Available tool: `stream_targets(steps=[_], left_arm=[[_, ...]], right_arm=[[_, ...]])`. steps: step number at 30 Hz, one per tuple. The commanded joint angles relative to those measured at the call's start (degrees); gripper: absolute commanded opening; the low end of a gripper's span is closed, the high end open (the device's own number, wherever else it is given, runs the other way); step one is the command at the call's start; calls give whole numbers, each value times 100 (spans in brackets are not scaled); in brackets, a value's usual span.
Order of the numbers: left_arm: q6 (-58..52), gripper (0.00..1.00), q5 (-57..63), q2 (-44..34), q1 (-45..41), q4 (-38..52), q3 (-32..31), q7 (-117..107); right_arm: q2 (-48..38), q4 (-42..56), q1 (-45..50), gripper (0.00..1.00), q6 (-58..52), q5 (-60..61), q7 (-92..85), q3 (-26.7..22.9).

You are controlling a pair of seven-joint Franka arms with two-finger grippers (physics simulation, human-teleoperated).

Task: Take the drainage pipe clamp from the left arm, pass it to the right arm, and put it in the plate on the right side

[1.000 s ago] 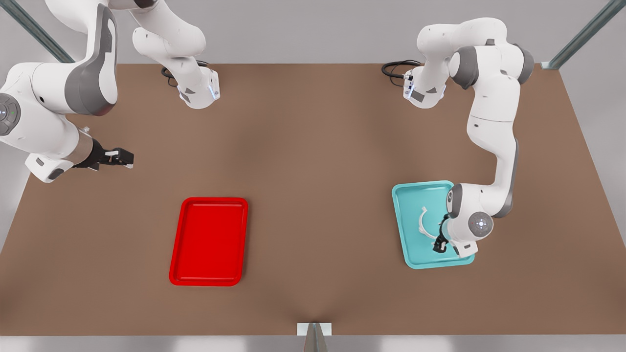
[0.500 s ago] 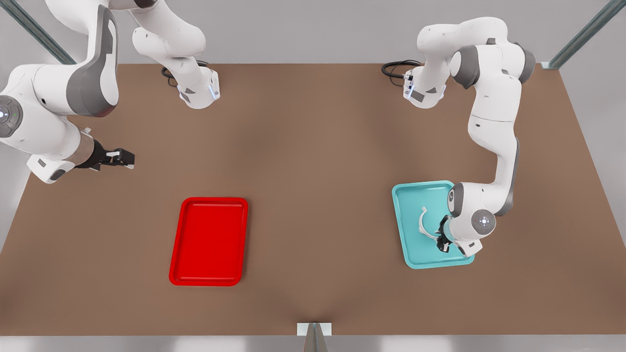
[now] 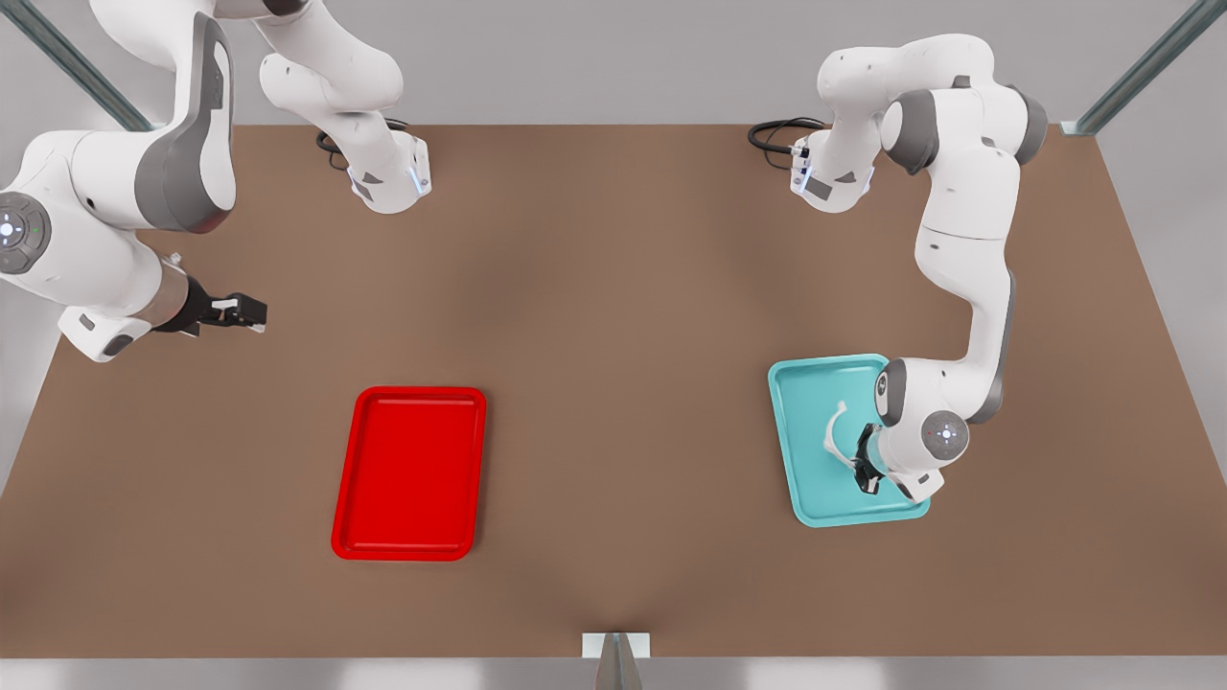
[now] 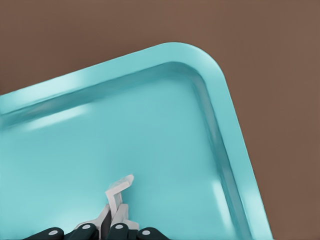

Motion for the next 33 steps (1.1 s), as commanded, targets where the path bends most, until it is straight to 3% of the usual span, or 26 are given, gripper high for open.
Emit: stream_targets(steps=[1, 7, 14, 17, 20, 26, 30, 33], left_arm=[[10, 21, -34, -11, 0, 3, 0, -303], [-157, 21, -34, -240, -70, 3, 0, -294], [-1107, 21, -43, -759, -448, 82, 17, -268], [-2108, 21, -508, -715, -492, 670, -53, -399], [-2697, 21, -517, -697, -1229, 1268, -299, -2007], [-2706, 21, -491, 23, -2250, 2489, -624, -4038], [-2618, 21, -526, 551, -2487, 3518, -870, -5708], [-2267, 21, -535, 630, -2496, 3562, -949, -6367]], right_arm=[[-3, 2, 5, 100, 11, 3, 0, -1], [-12, -6, 5, 100, 11, 3, 0, -1], [-3, -6, 5, 100, 11, 3, 0, -1], [-12, -50, 5, 100, 11, 3, 0, -1], [-12, -59, 5, 100, 2, 3, 0, -1], [6, -59, 5, 100, 20, 3, 0, -1], [6, -59, 5, 100, 29, 3, 0, 8], [233, 81, 93, 100, 99, -6, -79, 78]])
